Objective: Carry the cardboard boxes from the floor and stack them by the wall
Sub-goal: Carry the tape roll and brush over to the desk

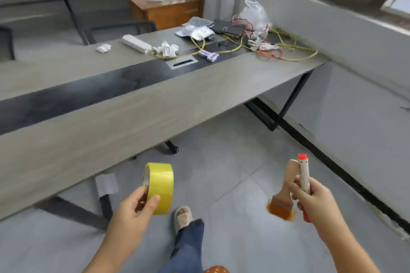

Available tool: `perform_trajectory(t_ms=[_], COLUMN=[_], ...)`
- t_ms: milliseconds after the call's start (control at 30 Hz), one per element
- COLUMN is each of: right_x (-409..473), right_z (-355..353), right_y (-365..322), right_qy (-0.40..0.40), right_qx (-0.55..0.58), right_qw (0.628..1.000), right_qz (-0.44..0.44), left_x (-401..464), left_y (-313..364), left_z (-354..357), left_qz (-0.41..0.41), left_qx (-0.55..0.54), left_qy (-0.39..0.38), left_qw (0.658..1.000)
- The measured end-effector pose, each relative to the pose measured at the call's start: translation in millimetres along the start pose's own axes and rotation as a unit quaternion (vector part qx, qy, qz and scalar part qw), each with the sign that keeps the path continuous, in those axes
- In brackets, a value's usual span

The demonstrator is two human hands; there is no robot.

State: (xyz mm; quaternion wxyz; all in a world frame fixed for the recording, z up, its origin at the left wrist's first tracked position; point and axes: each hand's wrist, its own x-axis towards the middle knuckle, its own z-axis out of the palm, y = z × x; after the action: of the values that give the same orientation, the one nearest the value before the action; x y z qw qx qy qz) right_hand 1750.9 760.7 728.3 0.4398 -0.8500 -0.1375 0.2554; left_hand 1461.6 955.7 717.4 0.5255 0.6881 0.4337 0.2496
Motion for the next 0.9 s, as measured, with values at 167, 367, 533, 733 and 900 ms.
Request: perform_trajectory(t_ms=[167, 367, 533, 733, 900], right_x=[104.6, 205.6, 298.4, 473.3, 590.4], right_z=[32.9, 65.2, 75.9, 84.1, 112.3], right_y=[-67.7, -142.9, -173.2, -224.6, -259.1], right_qy=[0.017, -0.007, -0.041, -0.121, -0.230], right_qx=[0.029, 0.019, -0.026, -0.078, -0.141], right_qw=[0.999, 0.999, 0.998, 0.988, 0.962], right_qz=[-0.007, -0.036, -0.048, -0.054, -0.050], left_x=[130.5, 264.4, 347.1, 468.4, 558.3], left_y=[26.4, 57.1, 63.8, 78.7, 93.3], left_z=[-0.2, -1.2, 27.9, 110.5, 189.1], left_qz=[0.012, 0.026, 0.035, 0.055, 0.035], left_qx=[0.011, 0.066, 0.117, 0.171, 0.285], left_qy=[-0.006, -0.064, -0.085, -0.041, -0.047], left_qw=[1.000, 0.995, 0.989, 0.983, 0.957])
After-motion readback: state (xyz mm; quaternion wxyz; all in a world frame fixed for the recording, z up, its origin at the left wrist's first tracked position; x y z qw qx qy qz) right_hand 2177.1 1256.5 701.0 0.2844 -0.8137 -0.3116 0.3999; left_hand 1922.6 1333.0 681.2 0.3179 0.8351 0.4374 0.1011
